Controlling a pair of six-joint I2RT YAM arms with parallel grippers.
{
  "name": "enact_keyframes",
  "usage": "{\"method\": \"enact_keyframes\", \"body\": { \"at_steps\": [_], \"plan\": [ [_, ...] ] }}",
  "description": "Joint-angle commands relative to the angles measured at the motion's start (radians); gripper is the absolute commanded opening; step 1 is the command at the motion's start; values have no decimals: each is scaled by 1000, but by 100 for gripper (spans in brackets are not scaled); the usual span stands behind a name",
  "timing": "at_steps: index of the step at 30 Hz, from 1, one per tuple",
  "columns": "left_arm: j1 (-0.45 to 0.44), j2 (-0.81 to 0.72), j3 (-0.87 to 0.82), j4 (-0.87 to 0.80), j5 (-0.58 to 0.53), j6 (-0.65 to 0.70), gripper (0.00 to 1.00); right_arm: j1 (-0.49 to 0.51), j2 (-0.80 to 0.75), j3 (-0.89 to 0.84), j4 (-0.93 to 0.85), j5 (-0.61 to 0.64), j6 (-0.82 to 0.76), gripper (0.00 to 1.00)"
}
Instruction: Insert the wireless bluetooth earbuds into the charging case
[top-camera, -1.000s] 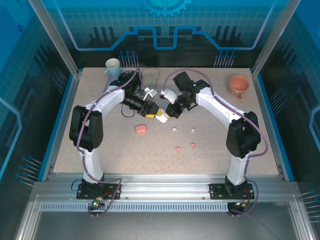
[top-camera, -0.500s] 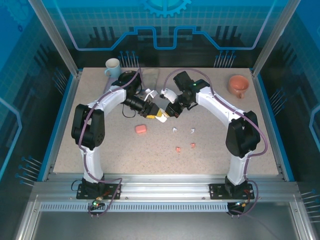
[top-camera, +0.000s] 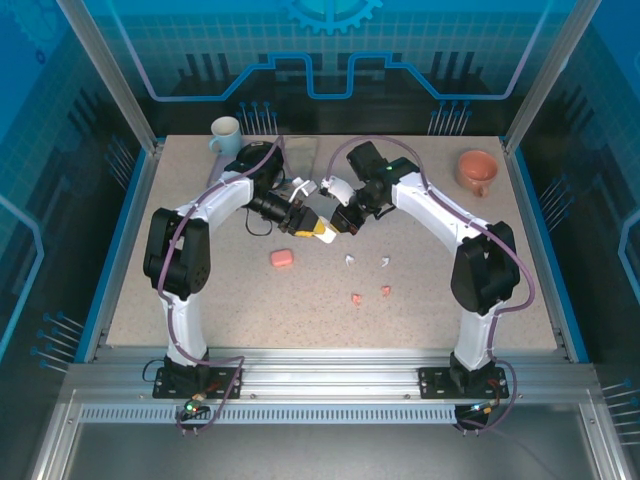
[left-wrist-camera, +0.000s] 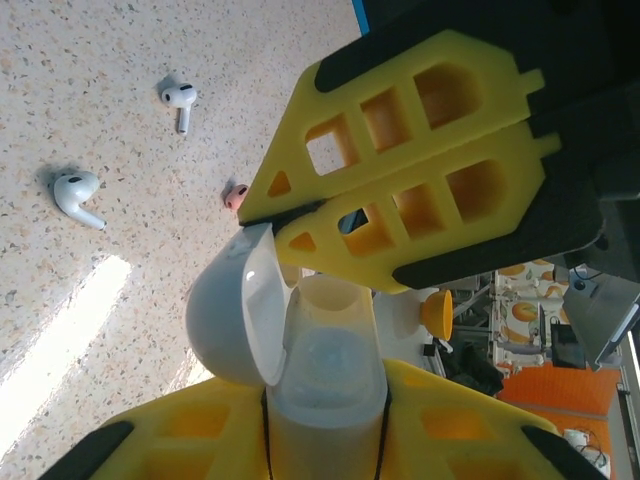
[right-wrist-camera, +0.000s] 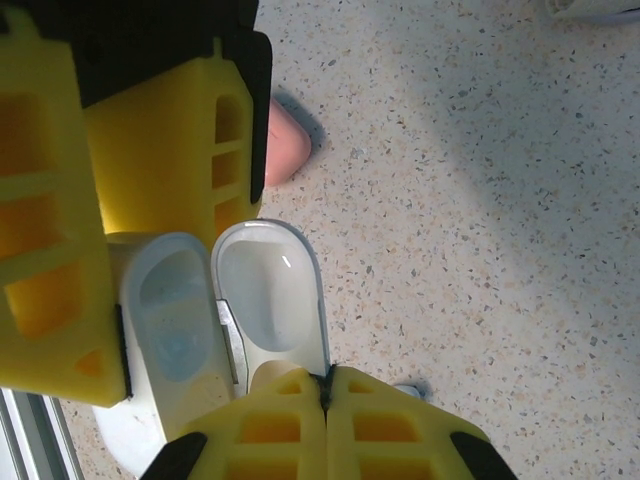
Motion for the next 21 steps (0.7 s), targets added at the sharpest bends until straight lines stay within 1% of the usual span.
{"method": "enact_keyframes", "body": {
  "at_steps": [1, 5, 8, 9, 11, 13, 15, 16, 18, 21],
  "plan": [
    [-5, 8, 21, -39, 52, 29, 24, -14, 5, 34, 11, -34, -2, 0],
    [-5, 2, 11, -21, 51, 18, 11, -21, -12, 36, 22, -33, 22, 0],
    [-5, -27, -14, 30, 36, -15, 0, -48, -51, 34, 40, -39, 77, 25],
    [-5, -42, -27, 54, 27, -30, 0, -62, -75, 30, 46, -45, 96, 29],
    [-5, -73, -62, 109, 3, -67, 0, -91, -121, 24, 55, -42, 150, 42],
    [-5, -113, -110, 191, -32, -120, 0, -121, -164, 17, 53, -35, 205, 47],
    [-5, -171, -186, 324, -93, -199, 0, -141, -209, 5, 53, -10, 282, 52],
    [-7, -202, -235, 396, -120, -234, 0, -142, -228, -6, 53, -2, 309, 53],
    [-13, -283, -356, 584, -181, -304, 0, -142, -268, -41, 50, 47, 398, 54],
    [-36, -402, -528, 841, -305, -351, 0, -132, -337, -138, 64, 111, 522, 55]
  ]
}}
